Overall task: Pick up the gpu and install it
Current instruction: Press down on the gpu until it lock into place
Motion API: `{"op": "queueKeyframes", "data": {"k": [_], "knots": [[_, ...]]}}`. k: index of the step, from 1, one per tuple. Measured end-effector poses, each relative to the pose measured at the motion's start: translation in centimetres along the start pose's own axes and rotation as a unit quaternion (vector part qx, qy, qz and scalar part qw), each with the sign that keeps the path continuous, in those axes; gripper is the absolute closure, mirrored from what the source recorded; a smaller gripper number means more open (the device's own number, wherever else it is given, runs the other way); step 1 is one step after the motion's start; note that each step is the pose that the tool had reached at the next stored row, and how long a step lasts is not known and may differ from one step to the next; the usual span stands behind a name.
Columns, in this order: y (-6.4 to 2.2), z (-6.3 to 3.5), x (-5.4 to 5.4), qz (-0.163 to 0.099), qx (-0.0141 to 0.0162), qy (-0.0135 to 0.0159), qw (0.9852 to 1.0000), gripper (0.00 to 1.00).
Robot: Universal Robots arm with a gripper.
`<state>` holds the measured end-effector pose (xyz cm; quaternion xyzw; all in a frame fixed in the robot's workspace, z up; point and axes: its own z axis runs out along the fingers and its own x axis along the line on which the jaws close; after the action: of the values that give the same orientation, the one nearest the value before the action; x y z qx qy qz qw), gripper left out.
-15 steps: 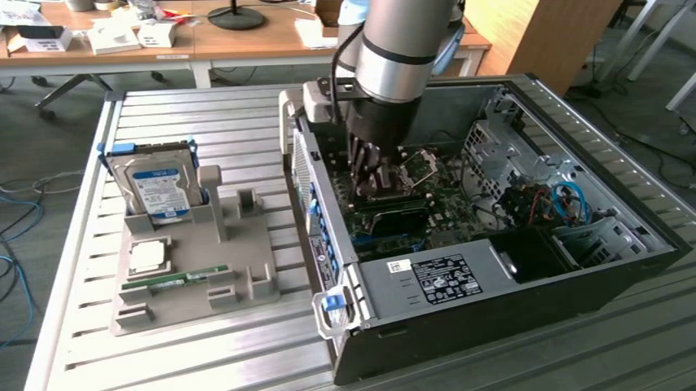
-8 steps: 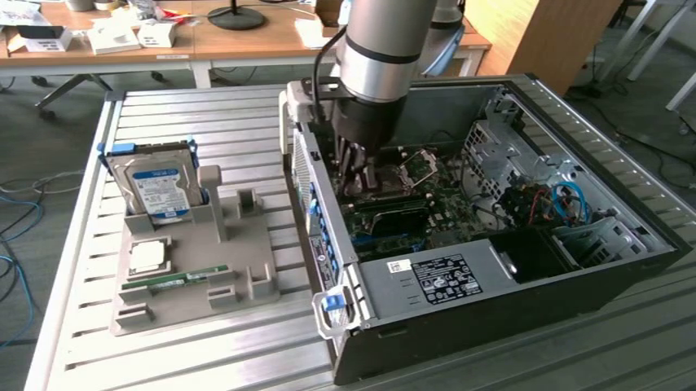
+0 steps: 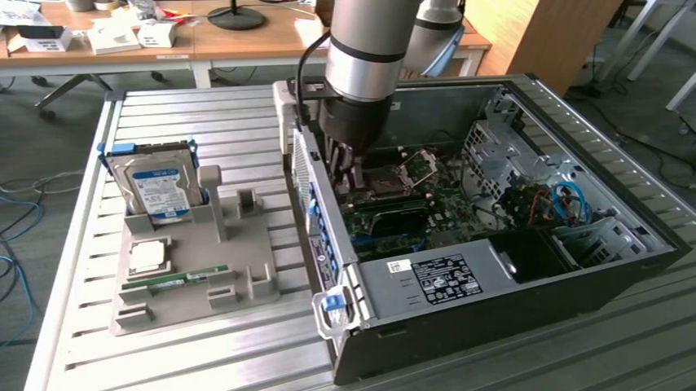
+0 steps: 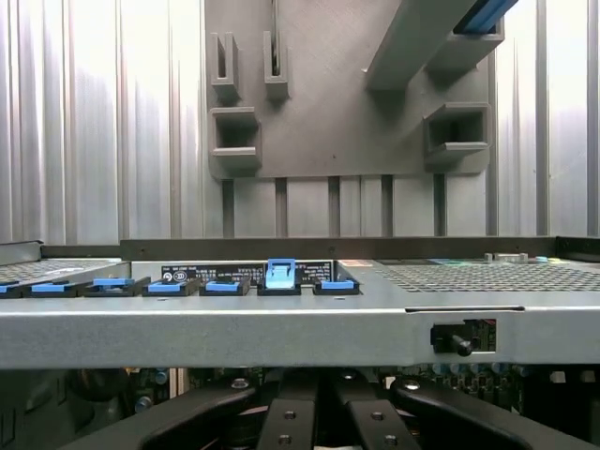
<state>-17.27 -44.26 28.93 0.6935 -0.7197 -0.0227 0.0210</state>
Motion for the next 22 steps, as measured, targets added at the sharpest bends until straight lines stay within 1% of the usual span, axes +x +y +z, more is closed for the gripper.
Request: {"op": "queueKeyframes", "data": {"k": [7, 9, 10, 13, 18, 22], "knots": [[0.08, 0.0, 0.0, 0.0, -0.0001, 0.0, 1.0, 0.89], [-0.15, -0.02, -0.1, 0.0, -0.0009, -0.0009, 1.0, 0.89], [-0.33, -0.04, -0.1, 0.0, -0.0011, -0.001, 1.0, 0.89], [-0.95, -0.06, -0.1, 0.0, -0.0006, -0.001, 1.0, 0.89], [-2.16, -0.14, -0.1, 0.0, -0.0006, -0.0011, 1.0, 0.89], [-3.88, -0.24, -0.2, 0.0, -0.0009, -0.0011, 1.0, 0.89]]}}
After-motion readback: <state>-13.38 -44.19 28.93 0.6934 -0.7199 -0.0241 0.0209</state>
